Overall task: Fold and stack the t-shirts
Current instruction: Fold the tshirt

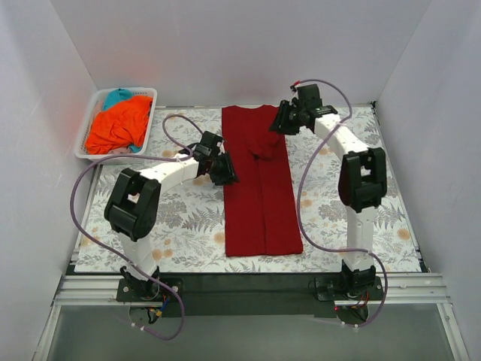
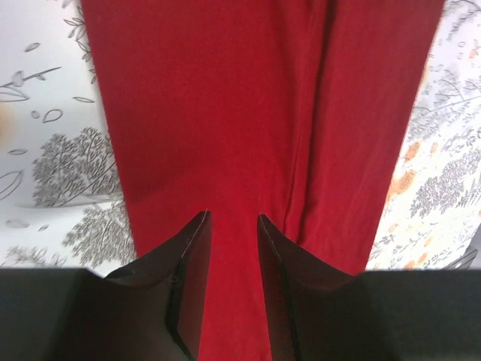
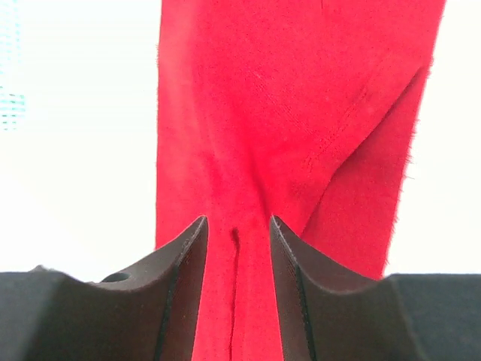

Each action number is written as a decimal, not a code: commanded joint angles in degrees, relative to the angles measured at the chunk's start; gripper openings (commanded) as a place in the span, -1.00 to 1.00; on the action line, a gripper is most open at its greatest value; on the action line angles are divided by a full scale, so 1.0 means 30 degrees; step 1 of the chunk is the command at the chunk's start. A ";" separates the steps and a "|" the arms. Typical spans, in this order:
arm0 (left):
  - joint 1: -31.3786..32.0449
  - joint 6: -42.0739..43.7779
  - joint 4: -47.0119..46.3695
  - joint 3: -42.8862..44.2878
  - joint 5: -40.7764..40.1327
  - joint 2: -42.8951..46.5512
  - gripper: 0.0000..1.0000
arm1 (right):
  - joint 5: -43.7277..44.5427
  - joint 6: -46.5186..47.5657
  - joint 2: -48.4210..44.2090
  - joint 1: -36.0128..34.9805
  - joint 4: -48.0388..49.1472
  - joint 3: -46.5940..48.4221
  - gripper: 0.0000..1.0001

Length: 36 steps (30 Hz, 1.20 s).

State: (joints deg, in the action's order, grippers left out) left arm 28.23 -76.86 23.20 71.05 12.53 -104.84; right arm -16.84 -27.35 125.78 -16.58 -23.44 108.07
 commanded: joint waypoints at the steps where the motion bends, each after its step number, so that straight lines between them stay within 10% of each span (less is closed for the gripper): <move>1: -0.0034 -0.0920 -0.1054 0.0953 0.0832 -0.0618 -0.42 | 0.0163 0.0796 -0.3162 0.0545 0.0197 -0.2202 -0.11; 14: -0.1145 -0.1626 0.0880 0.1428 -0.0721 -0.2848 -0.49 | 0.0047 0.1823 -0.5304 0.0253 0.1454 -1.0414 -0.31; 27: -0.1997 -0.0953 0.0938 0.1162 0.0069 -0.2234 -0.52 | 0.0048 0.1588 -0.3430 -0.0861 0.2336 -1.0947 -0.32; 36: -0.1968 0.0600 0.1142 -0.1236 0.0773 0.4665 -0.17 | -0.0187 0.1796 -1.0122 -0.0861 0.0727 -1.1821 0.03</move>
State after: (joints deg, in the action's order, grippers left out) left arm 22.61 -77.54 25.04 69.32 14.04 -103.72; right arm -17.43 -22.17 108.12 -18.87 -18.83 73.60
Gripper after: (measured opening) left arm 0.411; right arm 0.490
